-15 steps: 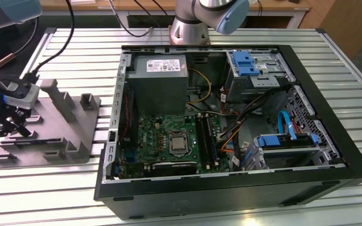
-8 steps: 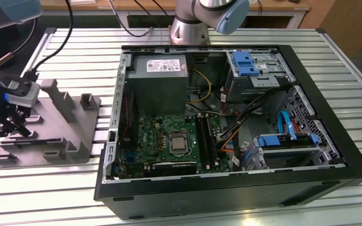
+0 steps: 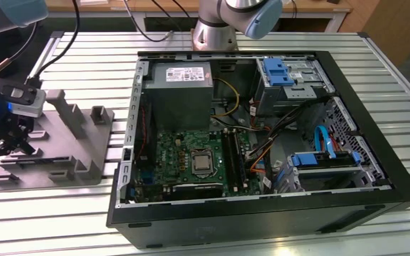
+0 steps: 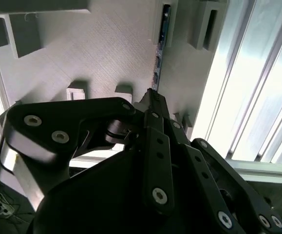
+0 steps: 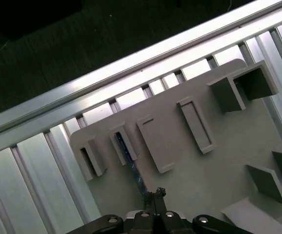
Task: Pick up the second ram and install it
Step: 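Pick up the second ram and move it above second insertion slot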
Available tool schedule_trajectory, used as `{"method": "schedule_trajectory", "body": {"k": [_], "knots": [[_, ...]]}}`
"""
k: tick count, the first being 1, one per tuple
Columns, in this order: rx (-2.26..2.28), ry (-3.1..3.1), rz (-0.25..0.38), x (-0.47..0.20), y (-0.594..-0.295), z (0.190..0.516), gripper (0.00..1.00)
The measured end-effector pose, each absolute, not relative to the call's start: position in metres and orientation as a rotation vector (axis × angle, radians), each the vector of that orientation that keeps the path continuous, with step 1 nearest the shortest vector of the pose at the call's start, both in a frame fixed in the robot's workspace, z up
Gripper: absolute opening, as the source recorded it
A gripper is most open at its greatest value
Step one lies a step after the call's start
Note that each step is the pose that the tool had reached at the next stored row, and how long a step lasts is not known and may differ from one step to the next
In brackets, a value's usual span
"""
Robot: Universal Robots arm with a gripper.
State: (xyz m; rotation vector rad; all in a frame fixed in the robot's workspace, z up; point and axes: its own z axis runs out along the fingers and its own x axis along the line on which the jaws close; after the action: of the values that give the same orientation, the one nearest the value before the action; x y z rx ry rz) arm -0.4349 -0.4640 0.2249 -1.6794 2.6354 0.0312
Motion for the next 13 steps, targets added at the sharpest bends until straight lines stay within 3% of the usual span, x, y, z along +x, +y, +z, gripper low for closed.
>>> {"method": "schedule_trajectory", "body": {"k": [13], "knots": [[-1.805,2.552,0.032,-0.4349,-0.464,0.2249,0.1]]}}
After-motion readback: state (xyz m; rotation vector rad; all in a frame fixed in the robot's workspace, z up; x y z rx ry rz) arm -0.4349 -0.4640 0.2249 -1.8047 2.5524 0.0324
